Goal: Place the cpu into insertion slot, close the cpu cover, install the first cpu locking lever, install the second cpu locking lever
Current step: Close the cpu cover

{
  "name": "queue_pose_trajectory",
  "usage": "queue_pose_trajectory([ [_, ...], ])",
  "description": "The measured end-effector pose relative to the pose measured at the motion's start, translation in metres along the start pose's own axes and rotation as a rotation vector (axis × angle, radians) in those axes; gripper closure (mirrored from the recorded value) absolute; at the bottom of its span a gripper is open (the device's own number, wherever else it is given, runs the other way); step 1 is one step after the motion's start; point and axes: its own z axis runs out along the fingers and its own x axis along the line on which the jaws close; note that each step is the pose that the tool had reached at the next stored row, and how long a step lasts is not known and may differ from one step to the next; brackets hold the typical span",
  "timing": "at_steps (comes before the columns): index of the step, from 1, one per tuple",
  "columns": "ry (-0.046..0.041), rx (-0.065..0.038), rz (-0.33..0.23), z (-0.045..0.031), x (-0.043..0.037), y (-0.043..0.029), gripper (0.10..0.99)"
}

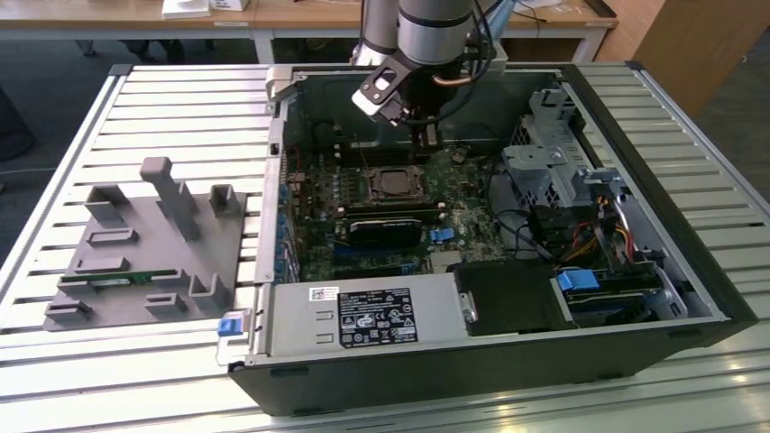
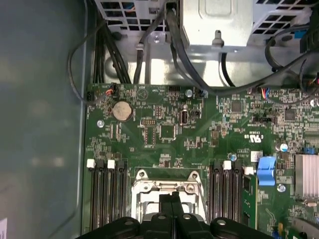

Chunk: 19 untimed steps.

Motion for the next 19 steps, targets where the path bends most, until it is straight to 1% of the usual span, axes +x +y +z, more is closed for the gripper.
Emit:
queue_pose_trajectory([
  [3, -0.0001, 0.0, 0.0, 0.0031, -0.0001, -0.0015, 0.98],
  [7, -0.0001, 0.0, 0.0, 0.0099, -0.0003, -0.0047, 0.98],
  [9, 0.0, 0.0, 0.0, 0.0121, -0.0003, -0.0065, 0.98],
  [12, -0.0003, 0.0, 0.0, 0.0123, -0.0003, -0.0084, 0.98],
  [14, 0.0, 0.0, 0.0, 0.0123, -0.0003, -0.012, 0.98],
  [16, 0.0003, 0.0, 0.0, 0.0121, -0.0003, -0.0172, 0.98],
  [19, 0.0004, 0.0, 0.0, 0.012, -0.0002, -0.0196, 0.98],
])
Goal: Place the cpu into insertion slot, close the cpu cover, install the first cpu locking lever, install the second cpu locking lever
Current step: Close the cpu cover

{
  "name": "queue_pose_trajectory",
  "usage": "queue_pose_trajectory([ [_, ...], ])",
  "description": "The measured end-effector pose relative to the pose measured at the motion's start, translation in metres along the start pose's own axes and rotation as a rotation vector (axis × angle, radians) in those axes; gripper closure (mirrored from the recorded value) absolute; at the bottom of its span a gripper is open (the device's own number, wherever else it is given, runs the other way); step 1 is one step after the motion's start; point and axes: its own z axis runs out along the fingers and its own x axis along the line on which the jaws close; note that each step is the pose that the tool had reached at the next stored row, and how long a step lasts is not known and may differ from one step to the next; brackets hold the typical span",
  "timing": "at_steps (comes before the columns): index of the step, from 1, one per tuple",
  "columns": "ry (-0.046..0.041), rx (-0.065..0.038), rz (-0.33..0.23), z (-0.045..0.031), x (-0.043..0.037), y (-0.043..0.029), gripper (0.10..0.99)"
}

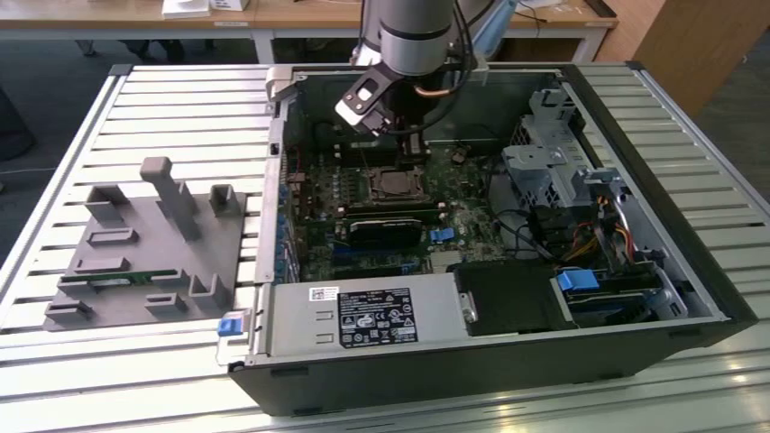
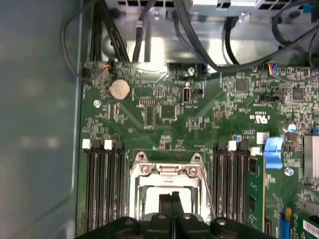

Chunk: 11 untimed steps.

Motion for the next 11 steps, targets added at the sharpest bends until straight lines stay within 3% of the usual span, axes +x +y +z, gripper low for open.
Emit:
queue_pose_trajectory([
  [11, 0.0006, 0.0, 0.0, -0.0003, -0.0001, -0.0063, 0.98],
])
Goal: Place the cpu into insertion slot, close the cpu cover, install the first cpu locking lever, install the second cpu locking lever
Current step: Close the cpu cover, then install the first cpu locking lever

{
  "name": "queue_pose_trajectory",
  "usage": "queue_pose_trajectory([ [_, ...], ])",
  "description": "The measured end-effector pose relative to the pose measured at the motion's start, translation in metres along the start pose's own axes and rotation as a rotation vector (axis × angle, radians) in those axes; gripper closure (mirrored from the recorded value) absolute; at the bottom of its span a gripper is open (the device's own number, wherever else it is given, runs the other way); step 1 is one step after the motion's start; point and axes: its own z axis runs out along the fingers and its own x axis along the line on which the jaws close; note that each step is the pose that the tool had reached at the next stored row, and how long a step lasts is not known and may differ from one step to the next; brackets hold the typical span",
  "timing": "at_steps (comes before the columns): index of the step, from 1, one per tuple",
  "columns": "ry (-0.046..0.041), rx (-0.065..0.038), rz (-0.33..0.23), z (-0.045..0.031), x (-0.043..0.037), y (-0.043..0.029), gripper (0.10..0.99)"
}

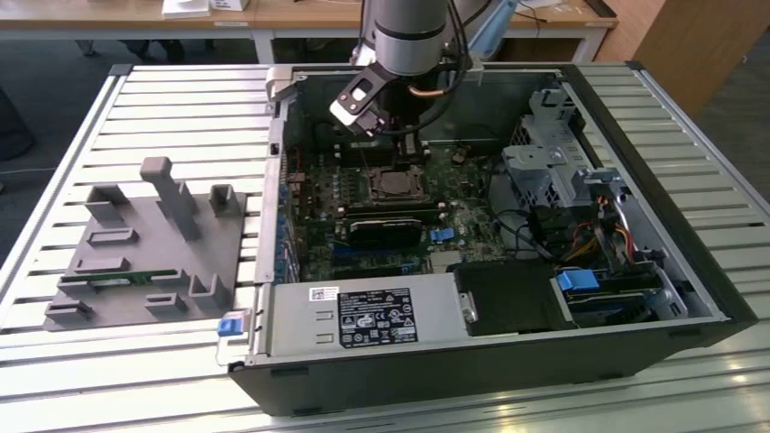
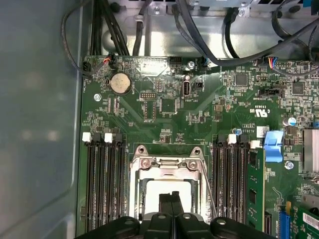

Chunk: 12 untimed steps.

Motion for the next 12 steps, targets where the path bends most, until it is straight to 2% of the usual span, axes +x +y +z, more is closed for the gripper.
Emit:
queue_pose_trajectory([
  [12, 0.0006, 0.0, 0.0, -0.0002, 0.0, -0.0052, 0.98],
])
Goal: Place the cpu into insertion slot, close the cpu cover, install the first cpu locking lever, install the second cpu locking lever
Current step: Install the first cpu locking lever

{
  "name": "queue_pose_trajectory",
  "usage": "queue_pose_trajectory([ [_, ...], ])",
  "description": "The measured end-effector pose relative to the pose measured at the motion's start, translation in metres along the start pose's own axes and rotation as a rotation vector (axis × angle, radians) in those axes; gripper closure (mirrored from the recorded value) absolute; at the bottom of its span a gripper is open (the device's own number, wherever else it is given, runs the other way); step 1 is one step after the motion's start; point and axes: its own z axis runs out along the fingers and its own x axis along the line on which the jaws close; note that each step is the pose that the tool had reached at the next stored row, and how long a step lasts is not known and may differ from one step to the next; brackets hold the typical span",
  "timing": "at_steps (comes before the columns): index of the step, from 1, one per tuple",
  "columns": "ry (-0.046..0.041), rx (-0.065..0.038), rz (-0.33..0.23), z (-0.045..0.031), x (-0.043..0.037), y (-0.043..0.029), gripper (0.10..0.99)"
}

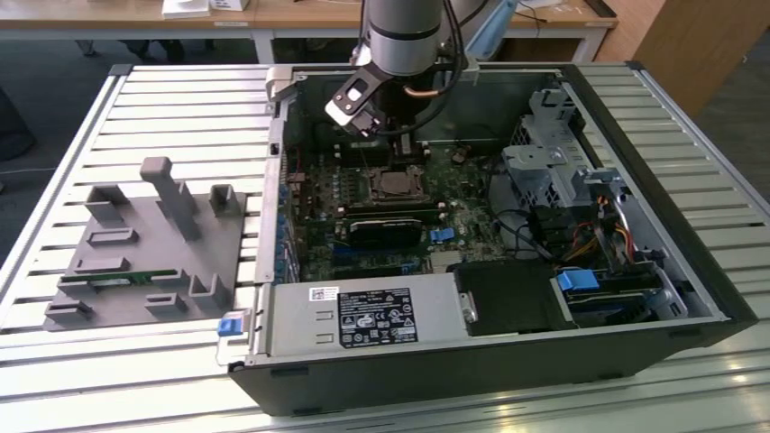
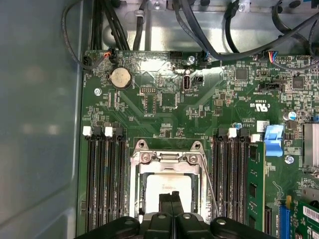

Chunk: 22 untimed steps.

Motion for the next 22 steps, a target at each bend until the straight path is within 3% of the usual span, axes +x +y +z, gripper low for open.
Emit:
queue_pose_trajectory([
  [11, 0.0, 0.0, 0.0, -0.0027, 0.0, 0.0, 0.98],
  [22, 0.0005, 0.0, 0.0, -0.0155, 0.0003, 0.0006, 0.98],
])
